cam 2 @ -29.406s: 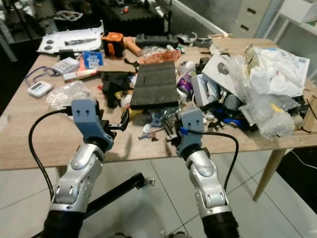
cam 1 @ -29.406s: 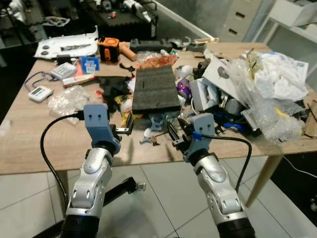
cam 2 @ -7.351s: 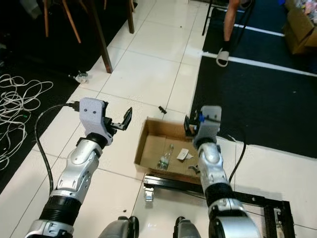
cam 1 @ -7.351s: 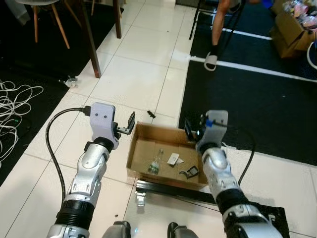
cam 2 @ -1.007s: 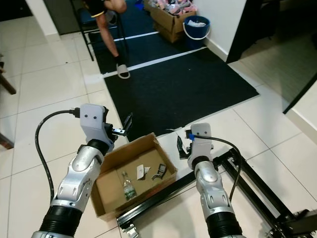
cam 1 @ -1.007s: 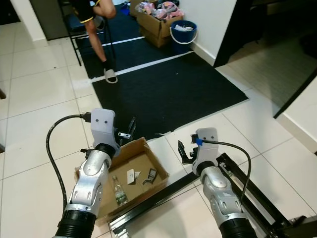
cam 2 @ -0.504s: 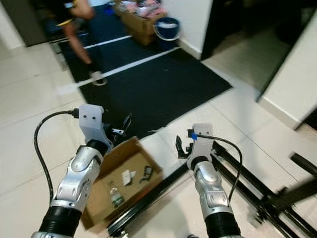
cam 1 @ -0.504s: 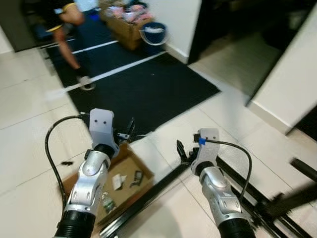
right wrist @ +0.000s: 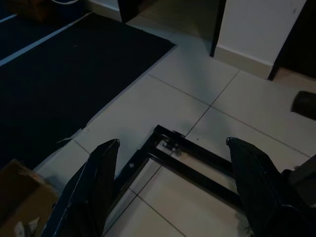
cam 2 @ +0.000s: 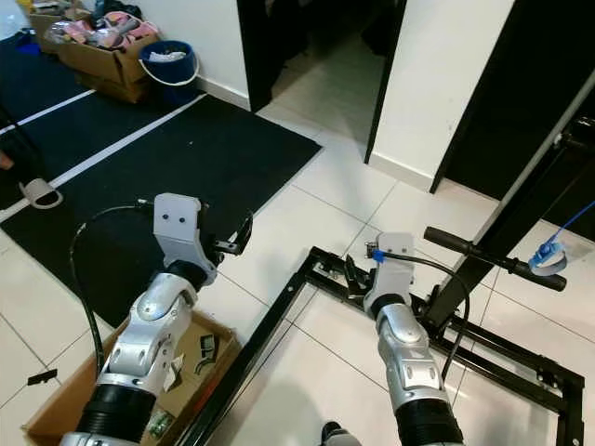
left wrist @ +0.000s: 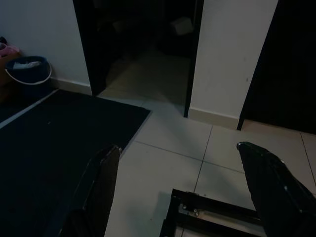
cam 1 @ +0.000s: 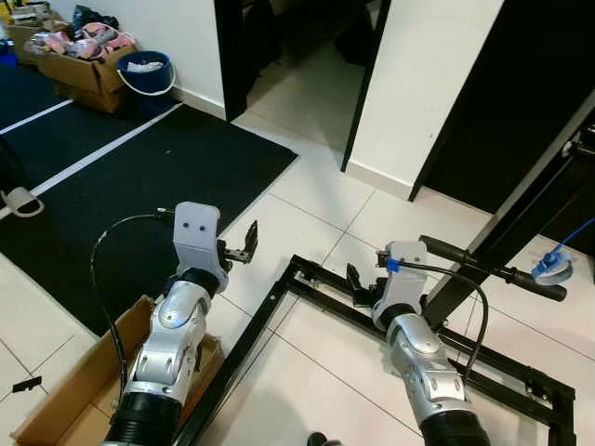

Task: Picking trash to rubbish bin

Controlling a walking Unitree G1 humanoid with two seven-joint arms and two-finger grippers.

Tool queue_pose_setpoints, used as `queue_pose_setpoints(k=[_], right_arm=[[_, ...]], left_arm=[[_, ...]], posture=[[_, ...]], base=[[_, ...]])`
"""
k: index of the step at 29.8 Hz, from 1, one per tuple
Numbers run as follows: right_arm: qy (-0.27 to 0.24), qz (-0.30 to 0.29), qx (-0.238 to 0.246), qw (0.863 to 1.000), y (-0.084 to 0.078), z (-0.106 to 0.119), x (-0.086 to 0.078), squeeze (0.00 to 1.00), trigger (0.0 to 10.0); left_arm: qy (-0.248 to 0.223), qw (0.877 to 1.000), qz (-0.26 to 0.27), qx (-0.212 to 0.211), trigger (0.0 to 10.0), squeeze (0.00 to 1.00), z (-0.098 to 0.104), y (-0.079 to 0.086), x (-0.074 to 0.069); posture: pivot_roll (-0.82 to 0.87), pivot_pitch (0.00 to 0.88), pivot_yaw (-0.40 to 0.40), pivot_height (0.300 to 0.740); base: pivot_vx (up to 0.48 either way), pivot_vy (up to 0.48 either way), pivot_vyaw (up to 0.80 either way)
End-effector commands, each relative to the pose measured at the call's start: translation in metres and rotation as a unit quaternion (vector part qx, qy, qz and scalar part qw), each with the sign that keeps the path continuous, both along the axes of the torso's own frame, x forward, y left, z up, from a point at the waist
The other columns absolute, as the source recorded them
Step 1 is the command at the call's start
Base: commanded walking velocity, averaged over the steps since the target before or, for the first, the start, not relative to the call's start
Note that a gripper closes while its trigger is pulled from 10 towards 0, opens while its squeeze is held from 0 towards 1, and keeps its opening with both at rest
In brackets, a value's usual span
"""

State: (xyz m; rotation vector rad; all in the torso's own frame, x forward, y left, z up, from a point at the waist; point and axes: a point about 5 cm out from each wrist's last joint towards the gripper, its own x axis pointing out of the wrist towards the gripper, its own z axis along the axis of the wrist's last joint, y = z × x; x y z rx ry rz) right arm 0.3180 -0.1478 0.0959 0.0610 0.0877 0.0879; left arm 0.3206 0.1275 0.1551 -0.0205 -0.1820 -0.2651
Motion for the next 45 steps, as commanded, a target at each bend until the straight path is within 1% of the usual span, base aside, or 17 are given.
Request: queue_pose_setpoints(k=[1,18,30,45], right_arm=[[-0.005,0.006,0.0,1.0,0.0037,0.0004,-0.0015,0.0,10.0],[-0.005,0.005,-0.004,1.0,0.0029,0.0005,-0.0024,0.0,10.0],[-0.005,0.006,-0.003,1.0,0.0035,0.0013,-0.0023,0.0,10.0],[-0.006,0.009,-0.003,1.0,0.0046,0.002,-0.0023,0.0,10.0]], left_arm=[[0.011,1.0,0.006,0.001,10.0,0.0,-0.0049,0.0034,-0.0021],[0.013,1.0,0.008,-0.001,10.0,0.0,-0.0059,0.0023,-0.0029],[0.016,1.0,0.008,-0.016,10.0,0.0,-0.0057,0.0029,-0.0033],[0.016,1.0,0.008,-0.013,10.0,0.0,-0.0055,0.0033,-0.0032]], posture=[[0.03,0.168,0.001,0.74],[0.02,0.174,-0.003,0.74],[0.02,0.174,-0.006,0.74],[0.02,0.174,-0.006,0.74]], base=[[0.0,0.0,0.0],[0.0,0.0,0.0],[0.0,0.0,0.0],[0.0,0.0,0.0]])
